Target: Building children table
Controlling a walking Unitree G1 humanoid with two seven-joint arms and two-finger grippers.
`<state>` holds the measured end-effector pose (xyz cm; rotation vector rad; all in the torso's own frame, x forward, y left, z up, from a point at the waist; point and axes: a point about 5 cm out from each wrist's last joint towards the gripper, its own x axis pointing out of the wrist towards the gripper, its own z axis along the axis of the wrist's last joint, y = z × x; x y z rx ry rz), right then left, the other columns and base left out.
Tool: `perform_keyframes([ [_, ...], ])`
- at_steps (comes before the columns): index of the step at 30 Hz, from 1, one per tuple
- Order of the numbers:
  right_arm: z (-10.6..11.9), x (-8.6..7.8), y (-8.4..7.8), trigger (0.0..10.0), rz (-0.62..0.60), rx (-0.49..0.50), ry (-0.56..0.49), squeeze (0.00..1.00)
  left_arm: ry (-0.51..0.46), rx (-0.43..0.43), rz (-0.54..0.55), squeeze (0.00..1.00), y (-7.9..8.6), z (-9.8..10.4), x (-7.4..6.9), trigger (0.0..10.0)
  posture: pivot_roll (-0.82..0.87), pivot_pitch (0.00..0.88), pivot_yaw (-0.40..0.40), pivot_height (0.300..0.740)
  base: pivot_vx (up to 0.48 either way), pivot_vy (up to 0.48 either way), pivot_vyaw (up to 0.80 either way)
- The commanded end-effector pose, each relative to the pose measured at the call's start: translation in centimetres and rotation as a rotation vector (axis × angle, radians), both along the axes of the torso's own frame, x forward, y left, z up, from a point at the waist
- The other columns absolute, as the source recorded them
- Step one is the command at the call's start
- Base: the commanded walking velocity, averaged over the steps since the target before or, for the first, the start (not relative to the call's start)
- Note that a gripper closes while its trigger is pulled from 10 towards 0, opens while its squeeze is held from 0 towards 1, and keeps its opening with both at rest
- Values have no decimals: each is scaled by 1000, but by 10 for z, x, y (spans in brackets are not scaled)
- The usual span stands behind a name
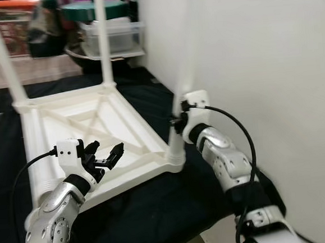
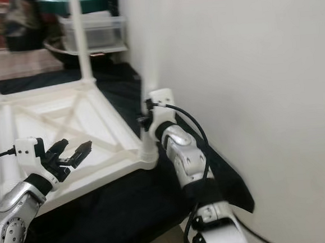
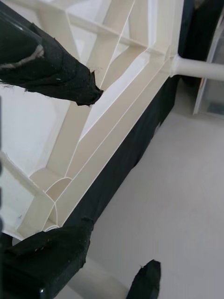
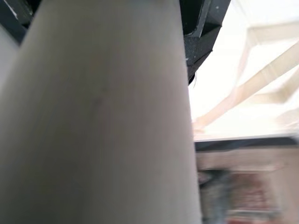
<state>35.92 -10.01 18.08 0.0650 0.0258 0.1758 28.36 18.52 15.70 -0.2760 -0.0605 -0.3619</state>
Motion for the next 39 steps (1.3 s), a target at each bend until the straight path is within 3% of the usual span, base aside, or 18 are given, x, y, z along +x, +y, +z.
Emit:
perform_keyframes([
  [1, -30, -8, -24, 0, -187, -84, 118, 0, 3, 5, -19, 0, -6, -1, 4, 10000, -12, 0, -100, 740, 0, 0, 0],
  [4, -30, -11, -18, 0, -221, -45, 136, 0, 1, 4, -20, 0, -5, 0, 5, 10000, -14, 0, -97, 740, 0, 0, 0],
  [5, -29, -11, -12, 9765, -181, -38, 146, 0, 2, 5, -19, 0, -4, 0, 6, 10000, -16, 0, -92, 740, 0, 0, 0],
  [6, -19, -9, -3, 10000, -84, 20, 104, 0, 1, 7, -18, 0, -4, 0, 6, 10000, -19, 0, -92, 740, 0, 0, 0],
  [9, -13, -9, 0, 10000, -43, 54, 66, 0, 1, 8, -18, 0, -3, 0, 7, 10000, -19, 0, -92, 740, 0, 0, 0],
  [10, -6, -8, -1, 10000, -5, 84, 37, 1000, 0, 7, -18, 0, -3, 0, 7, 10000, -21, 0, -91, 740, 0, 0, 0],
  [12, 2, -7, 1, 10000, 90, 137, 14, 1000, -1, 6, -18, 0, -4, 0, 7, 10000, -21, 0, -91, 740, 0, 0, 0],
  [13, 11, -7, 0, 10000, 198, 160, -9, 0, -2, 5, -19, 0, -4, 1, 7, 10000, -18, 0, -91, 740, 0, 0, 0],
  [15, 26, -8, -5, 10000, 357, 205, -77, 0, -3, 3, -21, 0, -4, 1, 7, 10000, -22, 0, -90, 740, 0, 0, 0],
  [17, 26, -8, -5, 10000, 357, 205, -77, 0, -3, 3, -21, 0, -4, 1, 7, 10000, -22, 0, -90, 740, 0, 0, 0],
  [22, 30, -27, -19, 10000, 895, 98, -104, 0, -5, 3, -36, 0, -7, 0, 8, 10000, -21, 0, -92, 740, 0, 0, 0],
  [28, 24, -26, -8, 10000, 1044, 59, -109, 0, -9, 2, -40, 0, -8, 2, 9, 10000, -19, 0, -96, 740, 0, 0, 0],
  [34, 20, -23, 23, 10000, 1236, 17, -69, 0, -16, 1, -40, 0, -9, 3, 9, 10000, 12, 0, -120, 740, 0, 0, 0],
  [35, 20, -23, 32, 9255, 1284, -2, -64, 0, -18, 1, -39, 0, -9, 4, 8, 10000, 21, 0, -129, 740, 0, 0, 0],
  [36, 20, -22, 39, 6039, 1311, -11, -59, 0, -18, 2, -34, 0, -7, 3, 6, 10000, 25, 0, -134, 740, 0, 0, 0],
  [37, 20, -22, 39, 6039, 1311, -11, -59, 0, -18, 2, -34, 0, -7, 3, 6, 10000, 25, 0, -134, 740, 0, 0, 0],
  [38, 20, -20, 40, 0, 1316, -8, -52, 0, -17, 4, -26, 0, -5, 3, 5, 10000, 26, 0, -137, 740, 0, 0, 0],
  [39, 20, -18, 40, 0, 1315, -4, -48, 0, -15, 5, -21, 0, -3, 2, 4, 10000, 26, 0, -137, 740, 0, 0, 0],
])
